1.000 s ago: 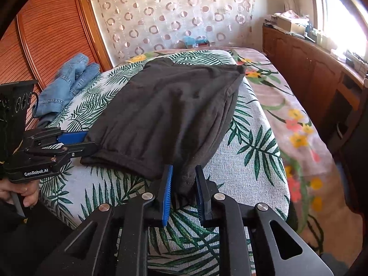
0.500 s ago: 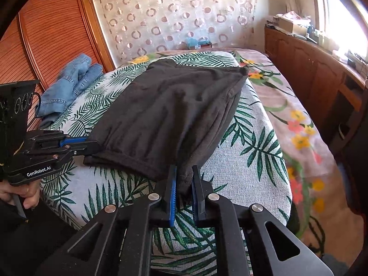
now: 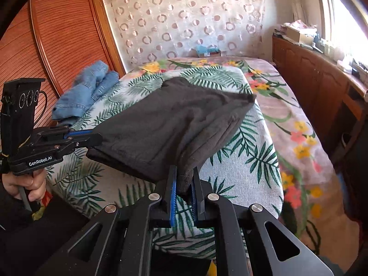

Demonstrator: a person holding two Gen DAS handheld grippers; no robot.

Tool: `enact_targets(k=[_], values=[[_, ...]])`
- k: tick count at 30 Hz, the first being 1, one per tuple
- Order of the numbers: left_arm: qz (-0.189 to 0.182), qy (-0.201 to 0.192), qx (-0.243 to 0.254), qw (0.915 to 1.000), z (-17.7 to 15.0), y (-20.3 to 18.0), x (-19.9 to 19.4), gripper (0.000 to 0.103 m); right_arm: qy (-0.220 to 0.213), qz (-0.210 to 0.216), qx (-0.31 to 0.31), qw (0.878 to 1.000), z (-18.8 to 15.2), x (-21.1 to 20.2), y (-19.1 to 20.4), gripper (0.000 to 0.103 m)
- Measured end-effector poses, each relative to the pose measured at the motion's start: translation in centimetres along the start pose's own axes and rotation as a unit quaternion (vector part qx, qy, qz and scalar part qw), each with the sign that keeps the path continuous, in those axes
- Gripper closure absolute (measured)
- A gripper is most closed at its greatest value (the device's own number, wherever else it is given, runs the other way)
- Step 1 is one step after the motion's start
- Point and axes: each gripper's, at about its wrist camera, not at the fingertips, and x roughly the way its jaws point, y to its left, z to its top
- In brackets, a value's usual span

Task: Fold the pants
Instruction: 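Grasp the shorts' edge with both grippers and lift it, then fold the held edge over the shorts with both grippers and release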

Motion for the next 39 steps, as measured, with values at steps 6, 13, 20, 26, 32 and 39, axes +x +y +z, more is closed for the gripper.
enact_targets(k=[6, 13, 20, 26, 32, 39], values=[[0.0, -0.03, 0.008, 0.9995, 1.1, -0.7, -2.5, 0.094, -0.02, 0.0, -0.011, 1.0, 0.6, -2.6, 0.8, 0.093], [0.0, -0.058, 0.019, 0.9981, 1.8, -1.5, -4.7, 0.094, -0.04, 0.007, -0.013, 0.999, 0.8, -5.4, 1.4, 0.093], [0.003, -0.053, 0.018, 0.9984, 2.1, -1.0, -3.5, 0.094, -0.046, 0.004, -0.012, 0.999, 0.7, -4.8, 0.9, 0.093], [0.015, -0.035, 0.012, 0.9992, 3.6, 0.5, -0.5, 0.094, -0.041, -0.004, 0.0, 0.999, 2.2, -1.9, -0.3, 0.093], [0.033, -0.026, 0.016, 0.999, 5.3, 1.2, 1.7, 0.094, -0.039, -0.019, 0.002, 0.999, 4.2, 0.3, -0.7, 0.093], [0.05, -0.022, 0.02, 0.9983, 7.3, 2.0, 3.6, 0.094, -0.039, -0.029, 0.0, 0.999, 5.6, 2.3, -1.1, 0.093]])
